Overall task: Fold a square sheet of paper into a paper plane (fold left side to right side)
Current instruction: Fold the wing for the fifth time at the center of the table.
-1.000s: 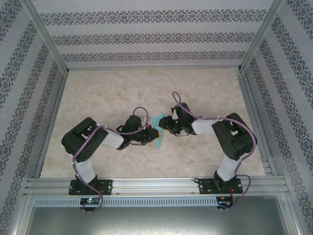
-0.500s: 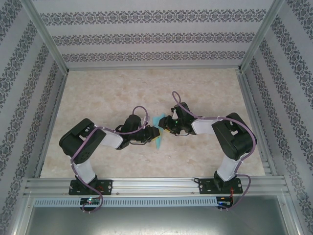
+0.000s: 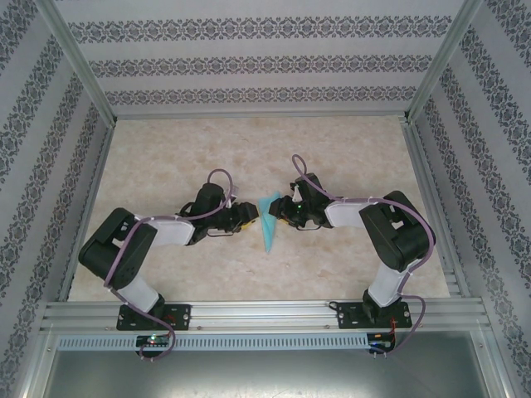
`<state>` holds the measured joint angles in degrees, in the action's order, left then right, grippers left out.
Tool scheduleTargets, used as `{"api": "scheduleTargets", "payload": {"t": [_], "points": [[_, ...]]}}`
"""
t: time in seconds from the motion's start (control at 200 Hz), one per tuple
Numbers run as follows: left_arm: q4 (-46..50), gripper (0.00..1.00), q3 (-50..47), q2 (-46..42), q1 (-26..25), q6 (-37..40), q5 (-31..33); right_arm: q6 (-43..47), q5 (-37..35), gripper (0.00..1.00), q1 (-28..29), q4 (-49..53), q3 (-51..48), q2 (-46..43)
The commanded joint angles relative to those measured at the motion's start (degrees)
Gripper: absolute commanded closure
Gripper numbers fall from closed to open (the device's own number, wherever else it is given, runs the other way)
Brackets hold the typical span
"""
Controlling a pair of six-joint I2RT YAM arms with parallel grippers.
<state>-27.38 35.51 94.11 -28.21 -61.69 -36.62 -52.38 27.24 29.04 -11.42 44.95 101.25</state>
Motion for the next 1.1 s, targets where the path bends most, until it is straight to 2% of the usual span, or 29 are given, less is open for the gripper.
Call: {"api": "scheduleTargets", "payload": {"t": [0.0, 0.5, 0.779, 1.094], "points": [[0.6, 0.59, 2.6, 3.0, 0.5, 1.1, -2.9, 0.8, -0.5, 0.57, 0.3, 0.4, 0.2, 1.5], [-5.3, 0.66, 5.7, 10.6, 0.5, -1.5, -5.4, 0.9, -0.2, 0.57, 0.2, 0.6, 0.2, 1.4], [-6.8, 0.67, 6.6, 11.3, 0.5, -2.1, -6.1, 0.9, -0.1, 0.57, 0.2, 0.7, 0.3, 1.4], [-6.9, 0.75, 7.5, 12.2, 0.5, -2.2, -6.2, 1.0, -0.1, 0.57, 0.2, 0.9, 0.2, 1.3]]}}
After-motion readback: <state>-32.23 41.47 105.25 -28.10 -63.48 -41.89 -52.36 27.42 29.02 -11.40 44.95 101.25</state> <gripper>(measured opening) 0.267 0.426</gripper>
